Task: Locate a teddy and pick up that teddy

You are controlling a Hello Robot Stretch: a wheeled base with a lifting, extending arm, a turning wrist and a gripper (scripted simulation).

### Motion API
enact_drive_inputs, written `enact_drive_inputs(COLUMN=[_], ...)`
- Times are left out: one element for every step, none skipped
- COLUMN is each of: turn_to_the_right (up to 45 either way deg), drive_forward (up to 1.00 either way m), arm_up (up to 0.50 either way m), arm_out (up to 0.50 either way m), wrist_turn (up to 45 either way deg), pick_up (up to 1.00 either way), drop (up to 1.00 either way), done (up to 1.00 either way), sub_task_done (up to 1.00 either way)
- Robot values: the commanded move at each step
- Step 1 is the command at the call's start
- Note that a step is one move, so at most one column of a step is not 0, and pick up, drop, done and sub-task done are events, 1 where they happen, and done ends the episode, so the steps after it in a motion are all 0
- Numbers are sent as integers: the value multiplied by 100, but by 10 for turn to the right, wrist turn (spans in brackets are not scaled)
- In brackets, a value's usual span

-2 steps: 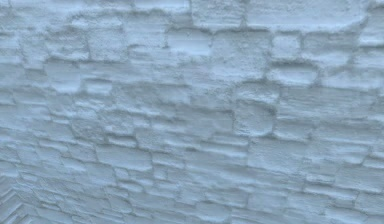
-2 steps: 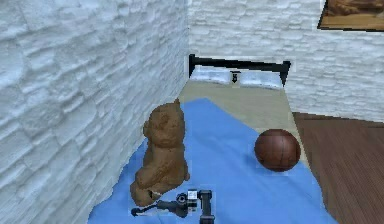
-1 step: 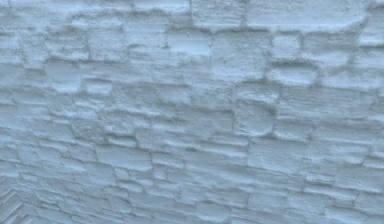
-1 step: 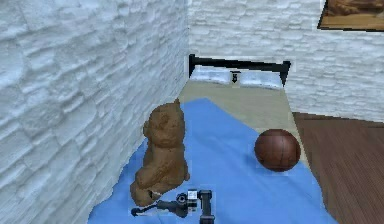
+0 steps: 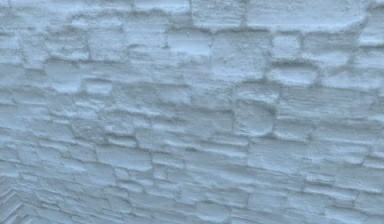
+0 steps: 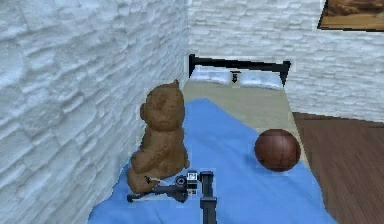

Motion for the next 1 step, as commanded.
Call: enact_drive_inputs(turn_to_the_right=[0], drive_forward=[0], arm_up=[0], arm_out=[0], wrist_turn=[0], pick_up=[0], drop=[0], done=[100], sub_task_done=[0])
